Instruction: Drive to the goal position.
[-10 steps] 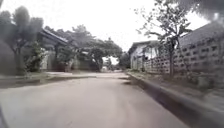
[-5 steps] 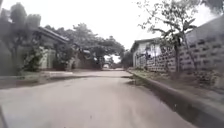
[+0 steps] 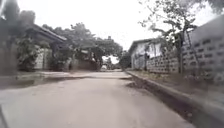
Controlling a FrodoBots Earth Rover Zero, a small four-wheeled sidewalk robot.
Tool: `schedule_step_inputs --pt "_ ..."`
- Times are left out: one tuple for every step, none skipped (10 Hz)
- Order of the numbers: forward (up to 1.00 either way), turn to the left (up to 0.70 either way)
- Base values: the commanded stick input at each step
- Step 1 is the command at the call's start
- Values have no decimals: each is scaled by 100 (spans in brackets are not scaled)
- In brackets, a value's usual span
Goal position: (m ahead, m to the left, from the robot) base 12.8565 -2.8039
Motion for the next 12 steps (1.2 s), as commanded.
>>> schedule_step_inputs --pt "70 0" --pt "70 0" --pt "70 0" --pt "70 0" --pt "70 0" --pt "70 0" --pt "70 0" --pt "70 0" --pt "70 0" --pt "70 -9" --pt "70 -34" --pt "70 -34"
